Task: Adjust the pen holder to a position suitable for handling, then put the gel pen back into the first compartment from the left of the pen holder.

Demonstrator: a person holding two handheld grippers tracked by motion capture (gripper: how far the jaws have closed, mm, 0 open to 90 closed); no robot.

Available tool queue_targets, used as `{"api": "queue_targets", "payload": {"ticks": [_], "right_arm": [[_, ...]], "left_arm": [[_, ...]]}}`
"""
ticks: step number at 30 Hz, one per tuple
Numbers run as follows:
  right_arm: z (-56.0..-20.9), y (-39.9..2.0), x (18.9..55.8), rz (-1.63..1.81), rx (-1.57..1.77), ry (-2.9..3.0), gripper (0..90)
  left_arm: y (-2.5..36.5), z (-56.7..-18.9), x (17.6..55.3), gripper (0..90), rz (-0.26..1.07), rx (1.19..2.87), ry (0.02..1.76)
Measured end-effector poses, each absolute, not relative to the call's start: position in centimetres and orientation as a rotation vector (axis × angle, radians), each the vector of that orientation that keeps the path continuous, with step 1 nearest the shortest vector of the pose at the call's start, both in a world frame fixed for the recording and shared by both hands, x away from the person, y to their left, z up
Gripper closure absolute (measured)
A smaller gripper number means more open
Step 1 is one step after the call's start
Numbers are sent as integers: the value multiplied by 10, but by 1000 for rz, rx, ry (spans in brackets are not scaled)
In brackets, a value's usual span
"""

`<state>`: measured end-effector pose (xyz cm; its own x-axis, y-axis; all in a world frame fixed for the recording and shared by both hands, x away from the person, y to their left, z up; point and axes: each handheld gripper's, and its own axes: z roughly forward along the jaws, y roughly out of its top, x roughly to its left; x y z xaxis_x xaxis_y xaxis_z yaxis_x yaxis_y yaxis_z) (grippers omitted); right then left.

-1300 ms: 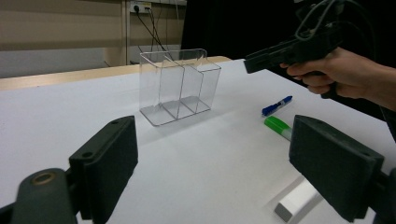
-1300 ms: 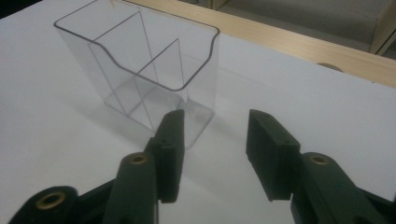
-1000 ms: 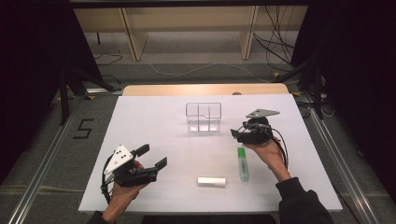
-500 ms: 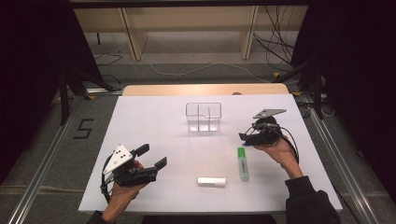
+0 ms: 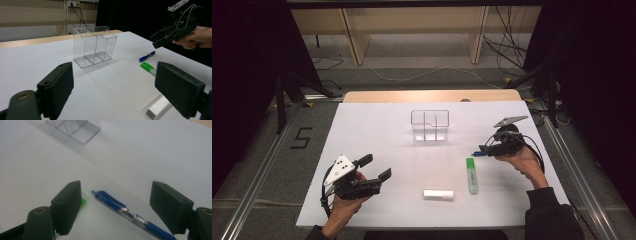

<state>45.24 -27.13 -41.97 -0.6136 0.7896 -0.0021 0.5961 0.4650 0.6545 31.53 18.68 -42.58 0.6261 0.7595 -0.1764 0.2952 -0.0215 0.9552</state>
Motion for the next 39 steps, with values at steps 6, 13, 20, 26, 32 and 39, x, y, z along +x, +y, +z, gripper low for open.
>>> {"api": "queue_targets", "payload": {"ticks": [6,13,20,26,32,39], "right_arm": [[-422,-273,454,865,1165,2435,250],[-427,-279,455,826,1180,2456,227],[-430,-282,456,784,1196,2473,221],[-431,-285,459,758,1180,2494,227],[-433,-286,460,707,1174,2520,237],[-438,-289,467,671,1164,2557,262]], "left_arm": [[187,-426,315,151,457,1598,897],[186,-426,316,151,456,1605,892],[186,-426,315,151,459,1608,887],[185,-427,316,151,458,1605,892],[185,-427,316,151,457,1616,892],[185,-428,316,151,462,1611,896]]}}
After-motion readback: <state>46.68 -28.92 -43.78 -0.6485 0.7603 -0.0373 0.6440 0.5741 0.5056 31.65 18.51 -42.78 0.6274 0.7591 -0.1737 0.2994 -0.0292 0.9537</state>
